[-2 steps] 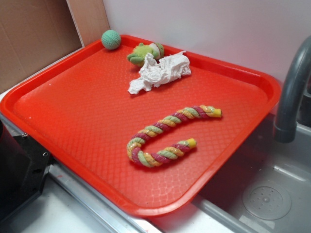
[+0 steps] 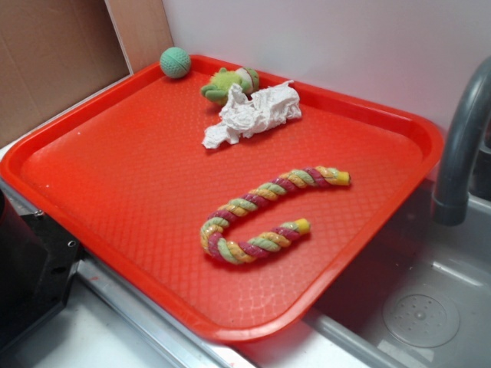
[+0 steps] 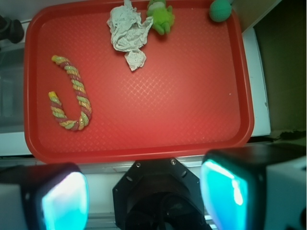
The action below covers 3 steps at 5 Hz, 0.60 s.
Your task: Grab the white paper.
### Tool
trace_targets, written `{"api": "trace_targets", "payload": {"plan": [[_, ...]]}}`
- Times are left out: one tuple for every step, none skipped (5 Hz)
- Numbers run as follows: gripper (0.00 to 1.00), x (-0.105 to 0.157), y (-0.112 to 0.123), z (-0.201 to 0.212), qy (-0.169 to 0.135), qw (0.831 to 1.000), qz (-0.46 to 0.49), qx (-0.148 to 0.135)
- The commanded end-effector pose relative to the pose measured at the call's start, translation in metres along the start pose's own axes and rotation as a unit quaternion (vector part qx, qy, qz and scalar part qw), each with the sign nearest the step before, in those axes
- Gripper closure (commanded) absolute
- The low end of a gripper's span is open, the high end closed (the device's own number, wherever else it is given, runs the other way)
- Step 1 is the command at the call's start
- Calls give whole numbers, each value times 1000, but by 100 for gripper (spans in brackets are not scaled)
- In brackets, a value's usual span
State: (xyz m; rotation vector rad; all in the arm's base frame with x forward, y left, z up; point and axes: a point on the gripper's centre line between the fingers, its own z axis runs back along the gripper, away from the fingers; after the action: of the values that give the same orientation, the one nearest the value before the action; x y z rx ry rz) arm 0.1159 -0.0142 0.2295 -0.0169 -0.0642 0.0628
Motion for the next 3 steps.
{"api": "trace_targets", "payload": {"plan": [[0,99,6,-95,28,985,122,121],[0,149,-2,-143,-17,984,139,112],[0,175,-5,-191,-47,989,100,97]]}}
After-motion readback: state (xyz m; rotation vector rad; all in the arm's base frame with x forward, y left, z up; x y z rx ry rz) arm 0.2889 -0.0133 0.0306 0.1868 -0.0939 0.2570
